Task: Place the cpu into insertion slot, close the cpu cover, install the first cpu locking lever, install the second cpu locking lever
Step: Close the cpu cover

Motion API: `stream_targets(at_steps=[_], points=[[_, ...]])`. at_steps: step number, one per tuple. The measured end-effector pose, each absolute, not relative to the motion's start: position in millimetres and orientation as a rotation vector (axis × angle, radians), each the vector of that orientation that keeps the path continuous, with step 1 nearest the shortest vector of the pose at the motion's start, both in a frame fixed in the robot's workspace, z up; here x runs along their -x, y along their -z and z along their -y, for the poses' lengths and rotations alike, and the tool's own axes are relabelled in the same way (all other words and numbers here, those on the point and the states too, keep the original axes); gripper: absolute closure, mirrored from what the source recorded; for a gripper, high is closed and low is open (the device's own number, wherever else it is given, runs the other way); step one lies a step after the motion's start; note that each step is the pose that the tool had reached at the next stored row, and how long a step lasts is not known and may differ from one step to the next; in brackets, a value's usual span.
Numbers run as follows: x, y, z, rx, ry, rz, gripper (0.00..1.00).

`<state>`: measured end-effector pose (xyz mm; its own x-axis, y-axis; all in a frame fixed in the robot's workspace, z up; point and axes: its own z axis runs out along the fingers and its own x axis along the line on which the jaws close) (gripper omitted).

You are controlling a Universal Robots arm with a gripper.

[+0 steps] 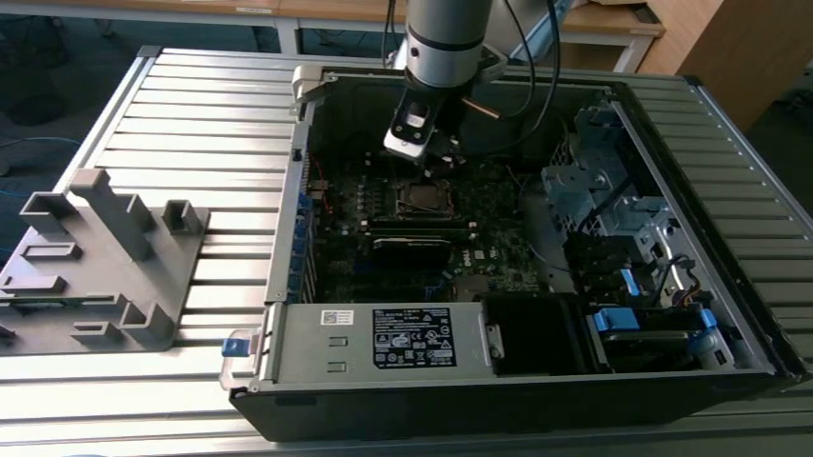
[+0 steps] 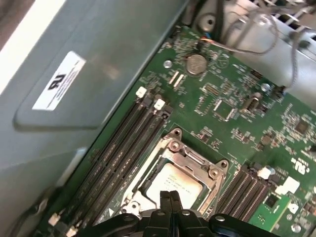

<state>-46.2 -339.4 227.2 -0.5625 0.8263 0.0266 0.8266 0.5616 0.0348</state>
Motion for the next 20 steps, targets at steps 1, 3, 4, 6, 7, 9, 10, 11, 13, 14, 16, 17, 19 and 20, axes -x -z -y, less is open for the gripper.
stream_targets(at_steps=[1,3,4,6,7,9,10,11,13,14,16,17,19,20], points=[[46.2,-227.1,339.5,1.442,0.067,2.782,0.89],[46.2,-227.1,339.5,1.414,0.067,2.796,0.89],[46.2,-227.1,339.5,1.413,0.067,2.796,0.89],[46.2,-227.0,339.4,1.413,0.067,2.796,0.89],[46.2,-227.0,339.5,1.413,0.067,2.797,0.89],[46.2,-227.0,339.5,1.405,0.067,2.800,0.89],[46.2,-226.9,339.5,1.386,0.067,2.809,0.89],[46.1,-226.8,339.4,1.361,0.067,2.821,0.89],[46.2,-226.7,339.4,1.310,0.066,2.845,0.89],[46.2,-226.6,339.5,1.282,0.066,2.857,0.89],[46.2,-226.5,339.5,1.230,0.066,2.879,0.89],[46.2,-226.4,339.5,1.204,0.066,2.889,0.89],[46.2,-226.2,339.5,1.152,0.065,2.910,0.89],[46.2,-226.1,339.4,1.126,0.065,2.919,0.89]])
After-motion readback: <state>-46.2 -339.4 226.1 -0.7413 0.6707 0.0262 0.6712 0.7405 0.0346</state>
